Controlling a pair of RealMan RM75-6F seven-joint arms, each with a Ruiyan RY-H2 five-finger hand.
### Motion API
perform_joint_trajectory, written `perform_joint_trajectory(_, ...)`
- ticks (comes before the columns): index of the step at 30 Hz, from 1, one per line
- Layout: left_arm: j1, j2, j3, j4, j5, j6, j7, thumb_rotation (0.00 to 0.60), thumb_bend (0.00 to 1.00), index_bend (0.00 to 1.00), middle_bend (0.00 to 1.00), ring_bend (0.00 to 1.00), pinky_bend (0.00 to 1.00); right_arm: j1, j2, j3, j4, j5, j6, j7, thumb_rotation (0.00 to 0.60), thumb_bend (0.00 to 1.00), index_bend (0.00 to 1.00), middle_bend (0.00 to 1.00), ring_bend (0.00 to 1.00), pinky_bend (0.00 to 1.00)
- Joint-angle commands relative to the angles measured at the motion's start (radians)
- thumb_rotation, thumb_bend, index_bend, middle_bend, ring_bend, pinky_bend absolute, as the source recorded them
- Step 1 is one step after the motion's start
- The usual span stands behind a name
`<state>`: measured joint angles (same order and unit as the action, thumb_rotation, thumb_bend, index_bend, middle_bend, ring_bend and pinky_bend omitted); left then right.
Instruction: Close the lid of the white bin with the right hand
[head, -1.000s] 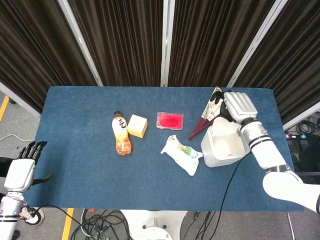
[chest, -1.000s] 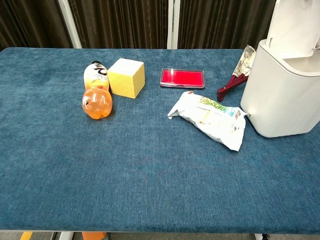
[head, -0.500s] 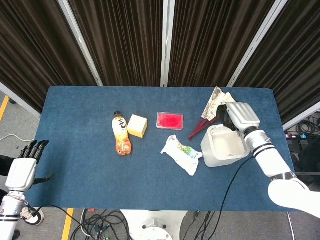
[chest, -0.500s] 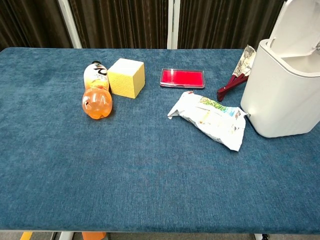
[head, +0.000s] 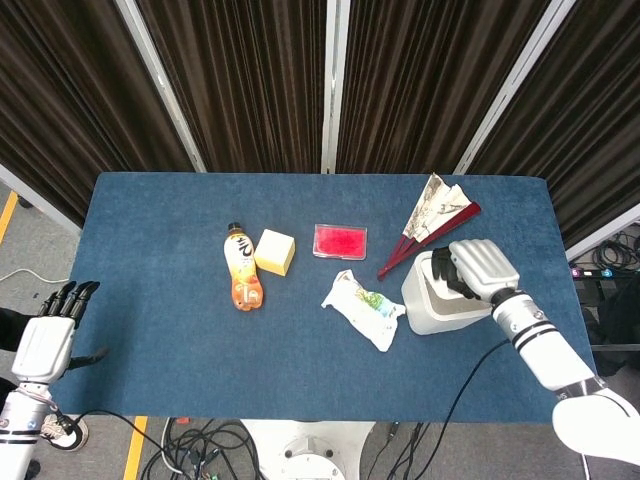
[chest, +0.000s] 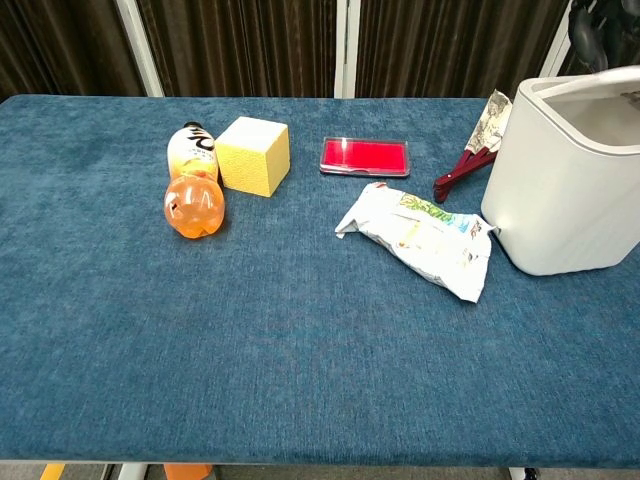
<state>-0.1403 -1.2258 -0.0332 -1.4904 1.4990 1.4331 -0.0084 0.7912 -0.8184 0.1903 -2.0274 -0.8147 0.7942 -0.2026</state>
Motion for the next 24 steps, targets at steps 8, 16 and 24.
perform_joint_trajectory(8, 0.0, 0.002, 0.001, -0.003, 0.002, 0.001, 0.001, 0.6, 0.07, 0.08, 0.09, 0.04, 0.13, -0.058, -0.042, -0.057, 0.015, -0.087, 0.022, 0.02, 0.6, 1.0, 0.6, 0.57, 0.47, 0.63)
perform_joint_trajectory(16, -0.001, -0.003, 0.001, -0.001, -0.003, -0.003, 0.002, 0.6, 0.07, 0.08, 0.09, 0.04, 0.13, -0.07, -0.079, -0.067, 0.059, -0.106, 0.021, 0.04, 0.6, 1.0, 0.6, 0.57, 0.47, 0.63)
perform_joint_trajectory(24, 0.0, -0.001, 0.0, 0.0, -0.004, -0.001, 0.0, 0.6, 0.07, 0.08, 0.09, 0.04, 0.13, -0.073, -0.096, -0.07, 0.087, -0.106, 0.015, 0.054, 0.6, 1.0, 0.6, 0.57, 0.47, 0.63)
